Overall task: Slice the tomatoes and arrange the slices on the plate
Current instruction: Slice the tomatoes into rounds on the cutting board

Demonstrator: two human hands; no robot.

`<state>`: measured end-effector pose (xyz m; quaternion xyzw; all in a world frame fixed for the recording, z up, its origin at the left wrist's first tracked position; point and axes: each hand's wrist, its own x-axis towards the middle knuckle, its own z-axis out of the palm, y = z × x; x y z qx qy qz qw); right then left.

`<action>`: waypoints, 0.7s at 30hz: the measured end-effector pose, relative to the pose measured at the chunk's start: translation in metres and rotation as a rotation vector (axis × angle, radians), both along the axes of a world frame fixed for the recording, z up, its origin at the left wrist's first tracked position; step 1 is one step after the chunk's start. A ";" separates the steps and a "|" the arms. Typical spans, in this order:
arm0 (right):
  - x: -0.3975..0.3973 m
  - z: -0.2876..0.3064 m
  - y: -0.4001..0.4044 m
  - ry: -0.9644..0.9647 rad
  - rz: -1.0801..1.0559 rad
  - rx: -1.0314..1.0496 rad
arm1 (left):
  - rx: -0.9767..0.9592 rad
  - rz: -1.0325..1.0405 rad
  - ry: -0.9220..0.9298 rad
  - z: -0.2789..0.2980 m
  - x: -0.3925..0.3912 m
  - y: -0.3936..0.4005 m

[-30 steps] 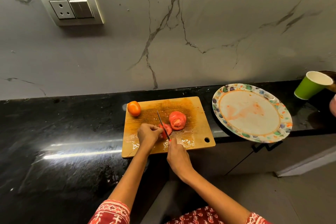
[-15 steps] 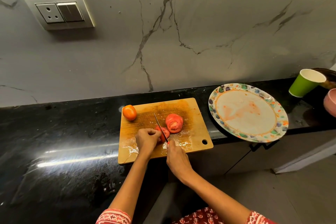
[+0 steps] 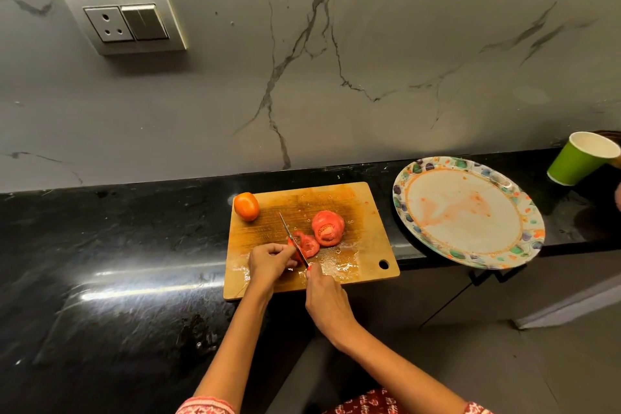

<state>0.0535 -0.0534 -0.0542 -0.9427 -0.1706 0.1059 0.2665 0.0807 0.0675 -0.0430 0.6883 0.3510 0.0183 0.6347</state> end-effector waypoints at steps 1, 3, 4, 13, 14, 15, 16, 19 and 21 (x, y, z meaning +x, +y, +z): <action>0.000 0.001 -0.001 -0.011 0.005 -0.024 | 0.013 -0.007 0.007 0.000 0.000 0.001; 0.000 0.001 -0.005 -0.042 0.012 -0.059 | 0.043 -0.028 0.018 0.000 0.000 0.002; 0.000 0.000 -0.006 -0.047 0.019 -0.066 | 0.065 -0.040 0.022 0.002 0.000 0.002; -0.008 0.001 -0.010 -0.076 0.045 -0.146 | 0.241 -0.097 0.012 0.010 -0.003 -0.005; -0.009 0.000 -0.013 -0.059 0.051 -0.148 | 0.248 -0.106 0.012 0.009 -0.005 -0.006; -0.009 0.000 -0.013 -0.058 0.045 -0.146 | 0.250 -0.110 0.010 0.009 -0.005 -0.007; -0.008 -0.001 -0.011 -0.068 0.042 -0.144 | 0.243 -0.105 0.006 0.011 -0.005 -0.009; -0.001 0.002 -0.002 -0.057 0.023 -0.137 | 0.214 -0.049 -0.017 0.012 -0.006 -0.012; -0.002 0.001 -0.001 -0.066 0.026 -0.135 | 0.210 0.001 -0.039 0.009 -0.009 -0.014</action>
